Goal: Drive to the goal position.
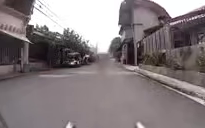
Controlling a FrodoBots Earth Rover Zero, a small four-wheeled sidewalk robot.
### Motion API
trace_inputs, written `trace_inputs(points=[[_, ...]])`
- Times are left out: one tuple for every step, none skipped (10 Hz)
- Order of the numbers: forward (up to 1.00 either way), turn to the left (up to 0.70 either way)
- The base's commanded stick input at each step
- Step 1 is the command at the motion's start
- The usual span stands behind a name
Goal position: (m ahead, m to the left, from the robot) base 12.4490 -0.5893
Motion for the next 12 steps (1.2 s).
trace_inputs(points=[[0.7, 0.0], [0.7, 0.0], [0.7, 0.0], [0.7, 0.0], [0.7, 0.0], [0.7, 0.0], [0.7, 0.0], [0.7, 0.0], [0.7, 0.0], [0.7, 0.0], [0.7, 0.0], [0.7, 0.0]])
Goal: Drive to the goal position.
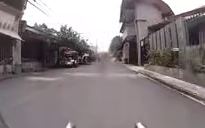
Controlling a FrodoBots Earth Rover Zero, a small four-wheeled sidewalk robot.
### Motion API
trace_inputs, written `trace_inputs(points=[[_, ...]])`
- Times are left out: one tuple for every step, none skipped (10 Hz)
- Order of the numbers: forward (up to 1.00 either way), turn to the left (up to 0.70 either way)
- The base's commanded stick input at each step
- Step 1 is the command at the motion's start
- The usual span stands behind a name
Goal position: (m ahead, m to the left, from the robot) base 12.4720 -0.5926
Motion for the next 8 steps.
trace_inputs(points=[[0.7, 0.0], [0.7, 0.0], [0.7, 0.0], [0.7, 0.0], [0.7, 0.0], [0.7, 0.0], [0.7, 0.0], [0.7, 0.0]])
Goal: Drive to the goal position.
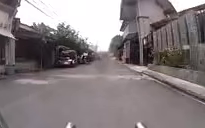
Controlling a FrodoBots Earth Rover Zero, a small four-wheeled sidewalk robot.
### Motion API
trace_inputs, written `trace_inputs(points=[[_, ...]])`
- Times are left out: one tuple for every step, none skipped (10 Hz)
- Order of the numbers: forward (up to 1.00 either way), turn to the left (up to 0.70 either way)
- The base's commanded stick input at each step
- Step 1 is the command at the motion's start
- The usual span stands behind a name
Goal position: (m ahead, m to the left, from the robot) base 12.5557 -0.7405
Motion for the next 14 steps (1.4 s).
trace_inputs(points=[[0.7, 0.0], [0.7, 0.0], [0.7, 0.0], [0.7, 0.0], [0.7, 0.0], [0.7, 0.0], [0.7, 0.0], [0.7, 0.0], [0.7, 0.0], [0.7, 0.0], [0.7, 0.0], [0.7, 0.0], [0.7, 0.0], [0.7, 0.0]])
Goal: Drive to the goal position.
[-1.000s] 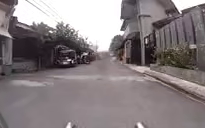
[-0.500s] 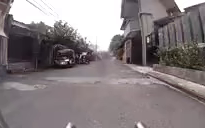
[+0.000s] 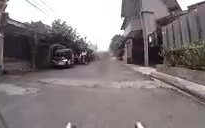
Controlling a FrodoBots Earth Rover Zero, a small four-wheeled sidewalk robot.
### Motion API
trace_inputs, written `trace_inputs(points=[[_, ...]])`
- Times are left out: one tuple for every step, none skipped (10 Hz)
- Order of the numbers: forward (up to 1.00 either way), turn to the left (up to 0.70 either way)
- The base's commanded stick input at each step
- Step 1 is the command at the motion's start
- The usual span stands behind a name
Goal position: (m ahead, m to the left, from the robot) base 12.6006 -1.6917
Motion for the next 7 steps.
trace_inputs(points=[[0.7, 0.0], [0.7, 0.0], [0.7, 0.0], [0.7, 0.0], [0.7, 0.0], [0.7, 0.01], [0.7, 0.05]])
